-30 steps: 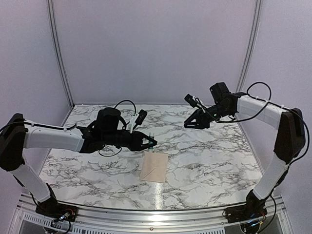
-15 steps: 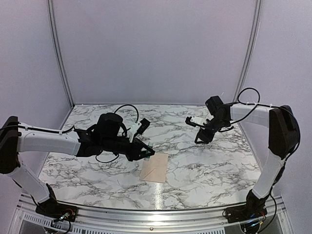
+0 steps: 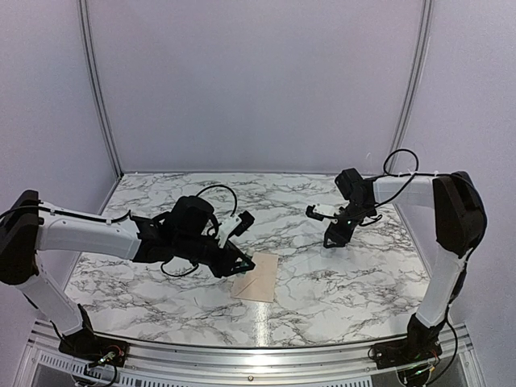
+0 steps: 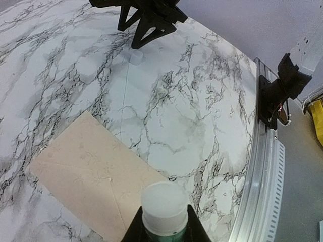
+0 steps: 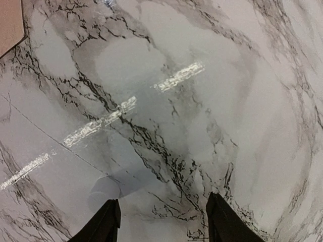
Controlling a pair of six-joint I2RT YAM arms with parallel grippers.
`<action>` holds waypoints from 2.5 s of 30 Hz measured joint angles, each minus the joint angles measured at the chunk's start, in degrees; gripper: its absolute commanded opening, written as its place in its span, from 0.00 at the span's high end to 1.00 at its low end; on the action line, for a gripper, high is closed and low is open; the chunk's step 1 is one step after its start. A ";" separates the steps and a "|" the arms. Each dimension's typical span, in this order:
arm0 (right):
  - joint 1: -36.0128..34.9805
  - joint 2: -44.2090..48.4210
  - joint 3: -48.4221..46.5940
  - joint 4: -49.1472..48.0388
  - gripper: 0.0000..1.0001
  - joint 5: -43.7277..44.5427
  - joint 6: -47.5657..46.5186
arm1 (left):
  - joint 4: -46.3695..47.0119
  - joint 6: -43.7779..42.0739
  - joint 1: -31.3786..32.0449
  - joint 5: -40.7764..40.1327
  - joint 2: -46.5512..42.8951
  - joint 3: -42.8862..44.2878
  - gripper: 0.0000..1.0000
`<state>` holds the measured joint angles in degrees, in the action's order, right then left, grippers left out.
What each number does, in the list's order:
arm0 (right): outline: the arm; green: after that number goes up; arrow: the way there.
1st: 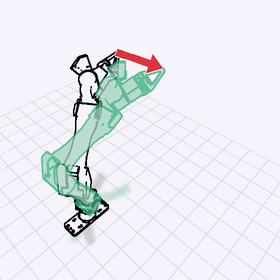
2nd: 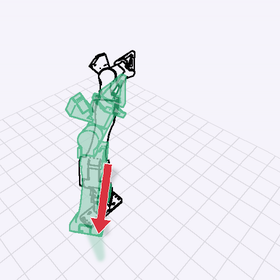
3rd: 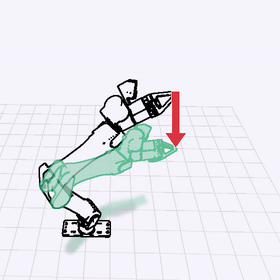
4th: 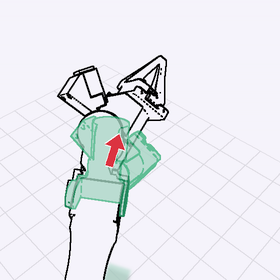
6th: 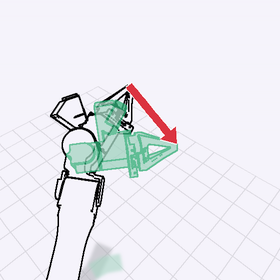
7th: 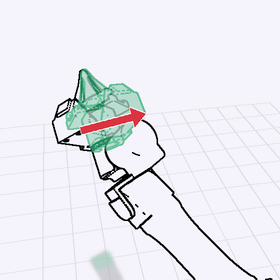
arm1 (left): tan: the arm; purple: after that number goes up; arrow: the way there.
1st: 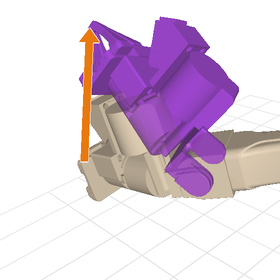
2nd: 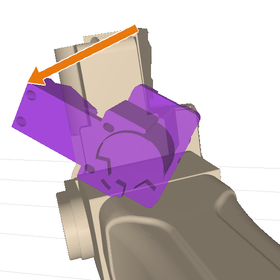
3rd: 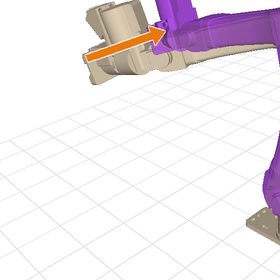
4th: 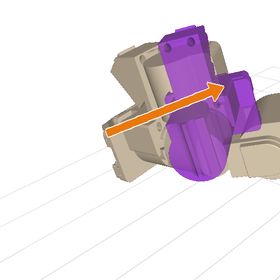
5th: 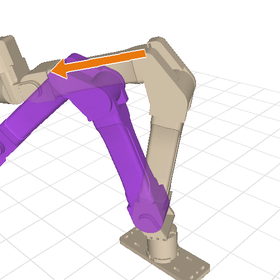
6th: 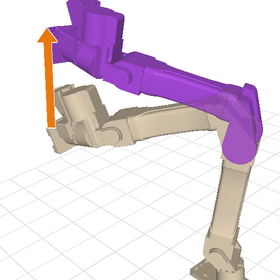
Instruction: Place the letter into the envelope and seal it
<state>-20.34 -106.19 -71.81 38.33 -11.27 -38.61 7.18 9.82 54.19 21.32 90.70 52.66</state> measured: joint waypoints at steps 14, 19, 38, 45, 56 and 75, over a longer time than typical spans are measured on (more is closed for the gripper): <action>-3.10 0.00 -0.02 2.95 0.53 -1.22 0.52 | -1.55 -0.02 0.09 -0.83 2.97 2.62 1.00; -3.87 0.00 -0.02 2.97 0.56 -0.68 0.90 | -1.57 -0.02 0.15 -0.83 2.97 2.62 1.00; -4.04 -2.45 -0.94 4.98 0.74 0.35 2.49 | -1.68 0.00 0.31 -0.83 3.63 2.62 1.00; -4.04 -2.47 -1.49 5.73 0.84 0.33 2.82 | -2.10 0.00 0.31 -0.83 4.22 2.62 1.00; -4.07 -1.77 -2.43 8.00 0.93 -2.69 3.04 | -2.19 -0.48 0.33 -0.48 5.31 2.67 1.00; -8.74 4.52 -12.37 15.89 0.93 -44.09 3.06 | -7.10 -9.70 2.91 2.19 9.05 13.14 1.00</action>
<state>-29.08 -101.67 -84.18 54.22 -55.35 -35.55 0.08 0.12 57.10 23.51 99.74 65.80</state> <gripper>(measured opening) 0.123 0.165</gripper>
